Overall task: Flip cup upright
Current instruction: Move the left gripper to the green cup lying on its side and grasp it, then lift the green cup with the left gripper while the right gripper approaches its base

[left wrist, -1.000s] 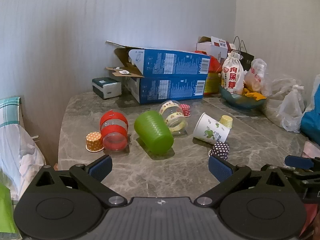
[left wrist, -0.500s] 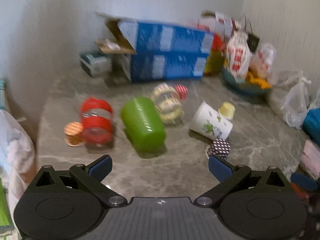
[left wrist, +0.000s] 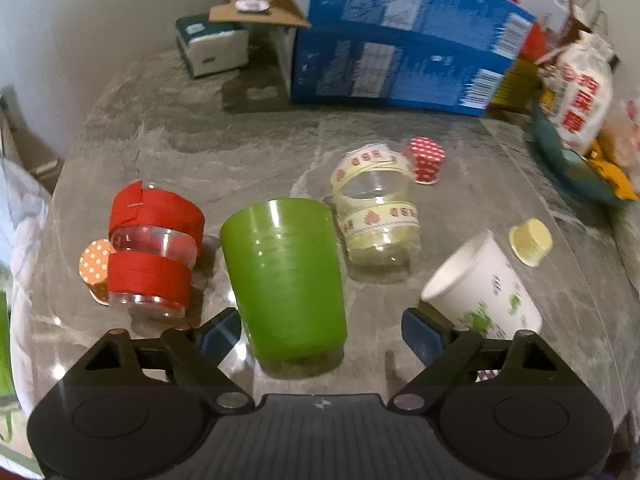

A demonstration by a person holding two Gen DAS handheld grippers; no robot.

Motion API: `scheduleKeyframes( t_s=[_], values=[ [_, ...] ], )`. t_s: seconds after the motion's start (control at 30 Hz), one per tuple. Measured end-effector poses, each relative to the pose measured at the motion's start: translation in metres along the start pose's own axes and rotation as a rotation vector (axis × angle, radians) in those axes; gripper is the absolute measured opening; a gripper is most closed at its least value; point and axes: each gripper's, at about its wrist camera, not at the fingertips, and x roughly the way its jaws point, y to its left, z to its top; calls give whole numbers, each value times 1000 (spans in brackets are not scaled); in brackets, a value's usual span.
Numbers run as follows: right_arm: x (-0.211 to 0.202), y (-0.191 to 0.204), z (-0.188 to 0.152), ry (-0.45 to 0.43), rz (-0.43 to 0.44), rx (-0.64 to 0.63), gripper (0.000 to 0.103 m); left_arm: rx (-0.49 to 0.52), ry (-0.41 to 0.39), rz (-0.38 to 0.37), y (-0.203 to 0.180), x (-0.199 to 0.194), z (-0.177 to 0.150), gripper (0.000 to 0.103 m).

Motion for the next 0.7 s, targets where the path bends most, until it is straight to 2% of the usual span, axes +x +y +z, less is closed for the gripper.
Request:
scheduleKeyframes(
  t_s=[0.13,0.27,0.4,0.43,0.6,0.7],
  values=[
    [4,-11,0,9,25,29,102,-10,15,45,-5,12,1,88],
    [8,-17,0,31,43,53,102,-6,25,85,-10,22,4,82],
    [6,-16,0,32,52,48,102,28,38,134,-15,32,2,66],
    [4,-15,0,26,54,45,102,35,40,143,-16,33,1,65],
    [1,-10,-1,20,62,30,102,59,-20,166,-17,23,-12,65],
    [0,-7,-1,16,66,24,102,61,-50,127,-13,10,-26,65]
  ],
)
